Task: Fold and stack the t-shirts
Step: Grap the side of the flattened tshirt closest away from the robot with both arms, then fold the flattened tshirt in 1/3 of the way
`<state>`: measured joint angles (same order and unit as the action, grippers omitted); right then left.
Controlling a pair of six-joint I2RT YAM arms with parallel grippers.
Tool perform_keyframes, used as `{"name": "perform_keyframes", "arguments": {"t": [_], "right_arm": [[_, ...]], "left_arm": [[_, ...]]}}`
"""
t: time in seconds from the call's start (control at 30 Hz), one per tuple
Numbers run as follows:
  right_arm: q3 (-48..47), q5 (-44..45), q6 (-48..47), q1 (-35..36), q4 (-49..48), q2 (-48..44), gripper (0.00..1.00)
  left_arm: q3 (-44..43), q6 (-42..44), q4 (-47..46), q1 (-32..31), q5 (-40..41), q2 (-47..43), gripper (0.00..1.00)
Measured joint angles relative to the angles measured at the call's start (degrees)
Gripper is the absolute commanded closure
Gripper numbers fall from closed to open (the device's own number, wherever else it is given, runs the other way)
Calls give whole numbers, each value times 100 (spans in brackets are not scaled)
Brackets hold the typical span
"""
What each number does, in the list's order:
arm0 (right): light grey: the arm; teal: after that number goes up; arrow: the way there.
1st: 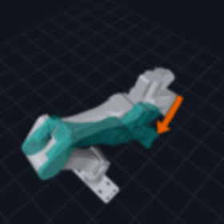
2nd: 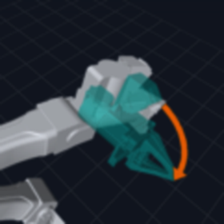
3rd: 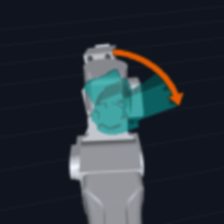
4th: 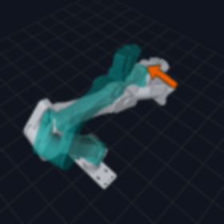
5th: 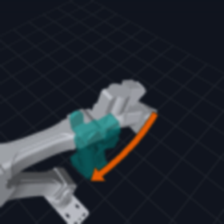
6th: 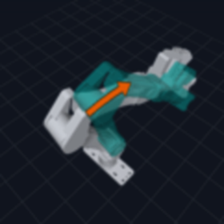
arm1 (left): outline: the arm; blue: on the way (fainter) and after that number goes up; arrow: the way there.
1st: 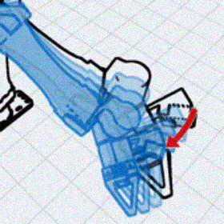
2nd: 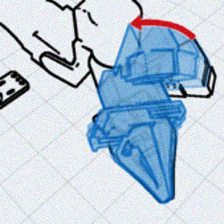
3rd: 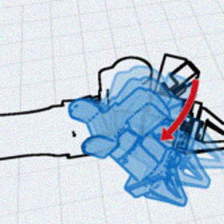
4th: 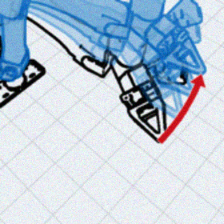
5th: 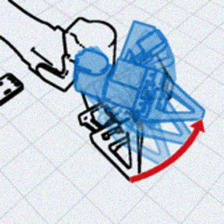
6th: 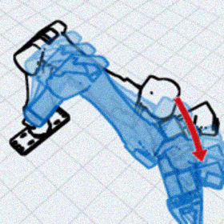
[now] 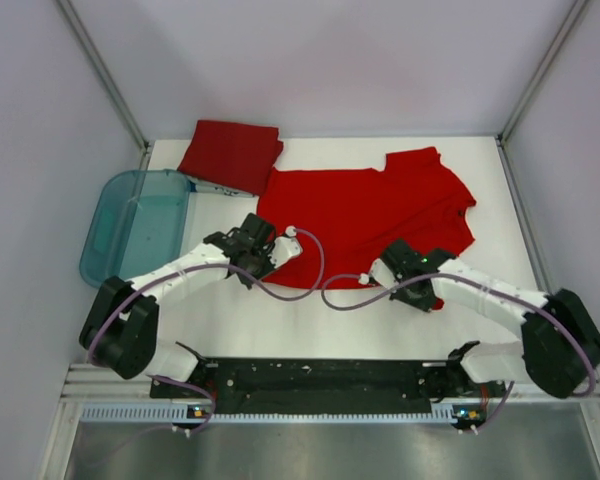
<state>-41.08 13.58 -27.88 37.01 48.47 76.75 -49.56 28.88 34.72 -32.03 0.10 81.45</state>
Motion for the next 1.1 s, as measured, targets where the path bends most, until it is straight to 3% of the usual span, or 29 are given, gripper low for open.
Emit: {"name": "perform_keyframes", "arguments": {"t": [0.27, 0.47, 0.63, 0.9, 1.1], "right_arm": [[-2, 879, -2, -175, 1215, -2044, 100], [-509, 1080, -28, -208, 2155, -2918, 100], [-1150, 1071, -232, -223, 2245, -3480, 100], [-763, 1040, -868, -330, 1198, -3202, 100], [-686, 660, -1840, -1495, -857, -2463, 100]], "left_arm": [[-437, 114, 470, 7, 131, -184, 100], [-715, 131, 1029, 7, 232, -553, 100], [-852, 114, 1303, 13, 256, -833, 100], [-966, 11, 1410, 11, 232, -835, 100], [-1147, 63, 1032, 52, 345, -203, 100]]}}
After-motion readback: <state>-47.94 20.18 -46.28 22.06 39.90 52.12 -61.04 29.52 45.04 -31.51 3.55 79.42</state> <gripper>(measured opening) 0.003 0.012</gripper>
